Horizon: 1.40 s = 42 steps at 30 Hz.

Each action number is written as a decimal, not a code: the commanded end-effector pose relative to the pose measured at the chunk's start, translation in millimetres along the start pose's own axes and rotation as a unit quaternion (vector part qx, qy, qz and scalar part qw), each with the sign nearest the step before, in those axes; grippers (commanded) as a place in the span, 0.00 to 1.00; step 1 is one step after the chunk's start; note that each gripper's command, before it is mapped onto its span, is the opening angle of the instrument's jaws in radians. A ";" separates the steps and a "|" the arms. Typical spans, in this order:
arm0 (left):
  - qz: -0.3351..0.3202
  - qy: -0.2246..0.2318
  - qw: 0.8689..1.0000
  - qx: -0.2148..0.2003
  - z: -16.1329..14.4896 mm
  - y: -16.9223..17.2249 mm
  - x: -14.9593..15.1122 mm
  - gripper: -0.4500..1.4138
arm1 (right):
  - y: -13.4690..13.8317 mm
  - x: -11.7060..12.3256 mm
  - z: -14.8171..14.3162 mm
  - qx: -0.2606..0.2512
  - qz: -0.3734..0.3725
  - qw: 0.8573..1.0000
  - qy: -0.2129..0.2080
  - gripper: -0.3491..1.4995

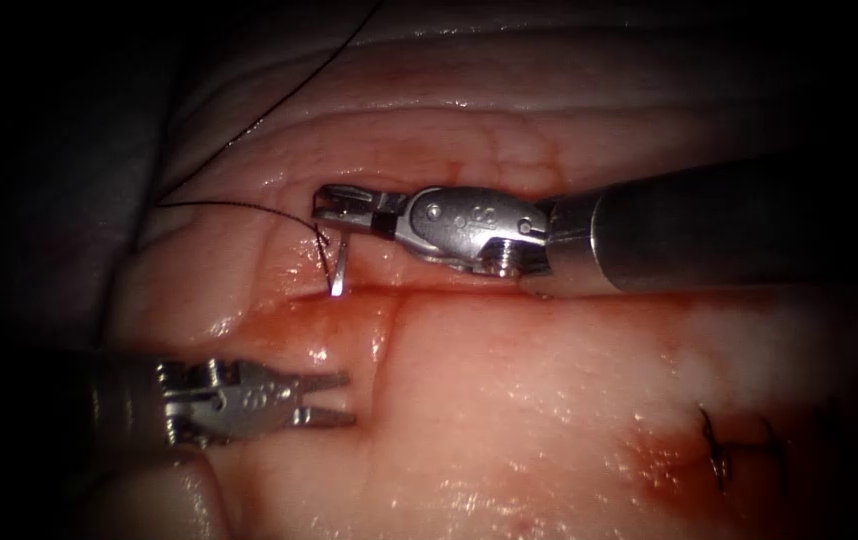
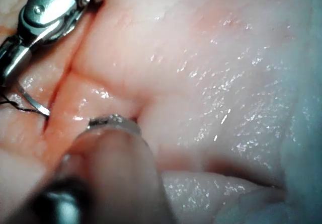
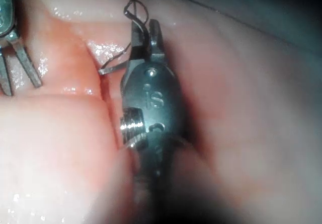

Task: Wound Closure
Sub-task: Use the right tool to puncture the needle below the wound.

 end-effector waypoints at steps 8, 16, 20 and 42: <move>0.003 0.001 1.000 -0.003 0.5 0.1 -0.5 0.29 | -0.5 -0.5 0.6 0.023 -0.004 1.000 -0.013 0.00; 0.003 0.002 1.000 -0.006 0.1 0.4 -0.4 0.30 | -0.8 -0.2 1.1 0.036 -0.006 0.999 -0.018 0.00; 0.002 0.002 1.000 -0.008 -0.4 0.3 -0.2 0.27 | -0.8 -0.2 1.1 0.042 0.011 0.999 -0.018 0.00; -0.007 0.031 0.999 0.017 -3.3 -1.6 0.2 0.27 | -0.9 -0.2 1.4 0.047 0.031 0.998 -0.018 0.00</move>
